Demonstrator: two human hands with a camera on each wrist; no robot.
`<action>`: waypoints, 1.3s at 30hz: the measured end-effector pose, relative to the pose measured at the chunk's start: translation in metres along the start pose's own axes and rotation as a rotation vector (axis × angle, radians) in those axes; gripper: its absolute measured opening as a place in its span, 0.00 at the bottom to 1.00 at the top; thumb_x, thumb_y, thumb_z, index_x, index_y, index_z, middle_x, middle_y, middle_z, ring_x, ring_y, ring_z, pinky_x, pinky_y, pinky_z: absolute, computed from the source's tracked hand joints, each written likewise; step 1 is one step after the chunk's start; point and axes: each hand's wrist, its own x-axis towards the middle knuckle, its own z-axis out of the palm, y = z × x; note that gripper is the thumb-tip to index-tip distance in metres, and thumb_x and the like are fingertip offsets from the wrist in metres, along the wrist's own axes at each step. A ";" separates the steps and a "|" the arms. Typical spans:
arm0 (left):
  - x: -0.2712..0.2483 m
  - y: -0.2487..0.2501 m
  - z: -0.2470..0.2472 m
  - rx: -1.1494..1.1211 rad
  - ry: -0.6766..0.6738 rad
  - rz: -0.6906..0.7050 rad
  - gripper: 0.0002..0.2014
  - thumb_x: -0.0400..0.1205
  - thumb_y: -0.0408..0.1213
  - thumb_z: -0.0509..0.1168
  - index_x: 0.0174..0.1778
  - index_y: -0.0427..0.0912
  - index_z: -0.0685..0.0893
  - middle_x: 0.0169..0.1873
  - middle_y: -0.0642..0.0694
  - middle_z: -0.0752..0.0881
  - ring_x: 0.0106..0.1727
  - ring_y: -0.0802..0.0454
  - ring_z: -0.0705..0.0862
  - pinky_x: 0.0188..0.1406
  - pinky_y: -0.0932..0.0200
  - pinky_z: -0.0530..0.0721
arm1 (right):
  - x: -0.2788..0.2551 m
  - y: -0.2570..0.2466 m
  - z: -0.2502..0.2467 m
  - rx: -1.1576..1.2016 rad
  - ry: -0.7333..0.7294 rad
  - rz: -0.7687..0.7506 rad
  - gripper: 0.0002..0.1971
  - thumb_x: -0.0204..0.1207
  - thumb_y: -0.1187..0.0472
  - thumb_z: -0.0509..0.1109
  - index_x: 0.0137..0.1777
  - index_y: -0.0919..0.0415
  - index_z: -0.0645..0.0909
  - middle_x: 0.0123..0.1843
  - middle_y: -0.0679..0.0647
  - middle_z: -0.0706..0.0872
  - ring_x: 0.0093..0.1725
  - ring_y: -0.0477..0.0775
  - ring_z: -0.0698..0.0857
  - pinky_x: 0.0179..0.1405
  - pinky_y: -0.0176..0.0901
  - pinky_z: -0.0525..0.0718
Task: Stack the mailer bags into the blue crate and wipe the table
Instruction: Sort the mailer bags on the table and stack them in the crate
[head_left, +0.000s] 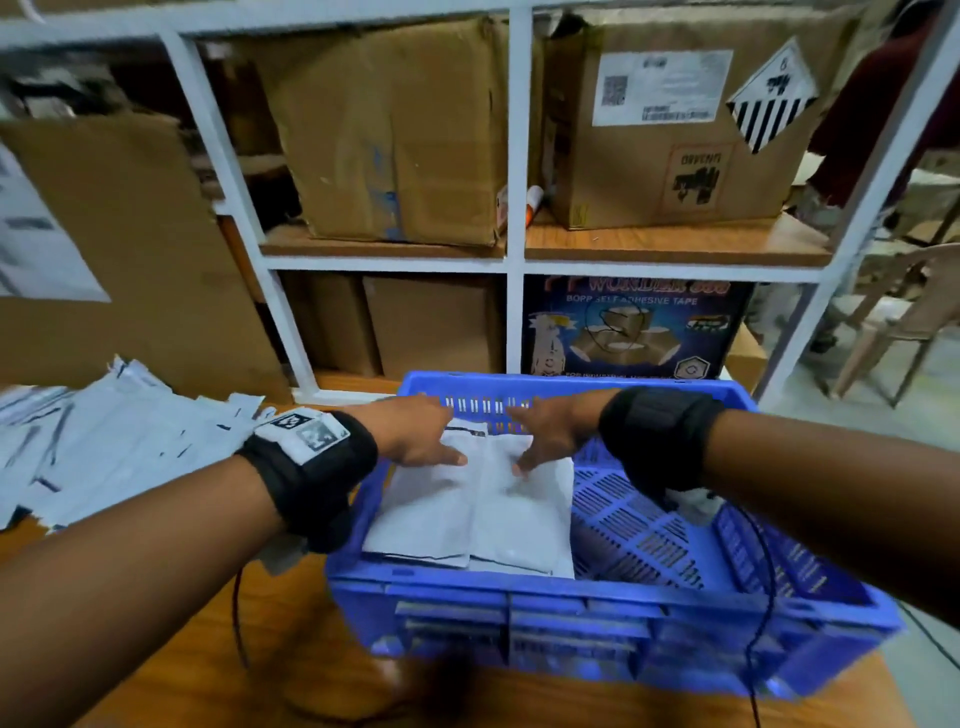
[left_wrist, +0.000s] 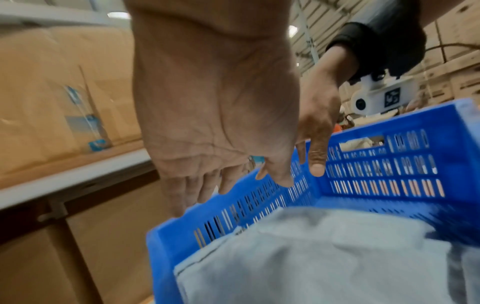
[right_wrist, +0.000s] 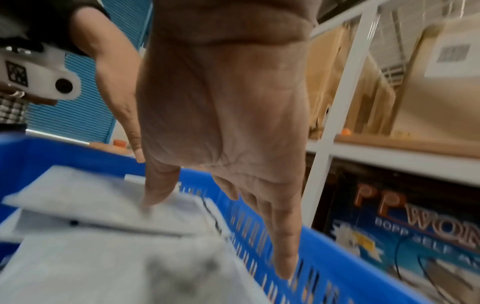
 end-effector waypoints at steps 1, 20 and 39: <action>-0.009 -0.006 -0.006 -0.012 0.050 0.019 0.35 0.84 0.60 0.60 0.80 0.39 0.66 0.79 0.35 0.68 0.81 0.39 0.65 0.77 0.49 0.67 | -0.007 -0.007 -0.010 0.014 0.037 -0.004 0.44 0.80 0.40 0.67 0.86 0.60 0.52 0.85 0.61 0.62 0.82 0.62 0.65 0.79 0.52 0.65; -0.257 -0.238 0.193 -0.704 0.773 -0.235 0.29 0.83 0.48 0.67 0.80 0.52 0.69 0.83 0.49 0.64 0.82 0.48 0.62 0.78 0.45 0.67 | -0.016 -0.319 0.093 0.899 0.923 -0.203 0.36 0.75 0.44 0.71 0.82 0.50 0.64 0.82 0.51 0.67 0.81 0.52 0.67 0.75 0.61 0.73; -0.235 -0.388 0.267 -1.039 0.771 -0.319 0.14 0.84 0.37 0.67 0.65 0.47 0.83 0.55 0.54 0.84 0.51 0.75 0.80 0.40 0.81 0.77 | 0.167 -0.460 0.137 0.949 0.685 -0.114 0.31 0.79 0.48 0.72 0.80 0.51 0.67 0.78 0.52 0.70 0.74 0.56 0.75 0.67 0.61 0.80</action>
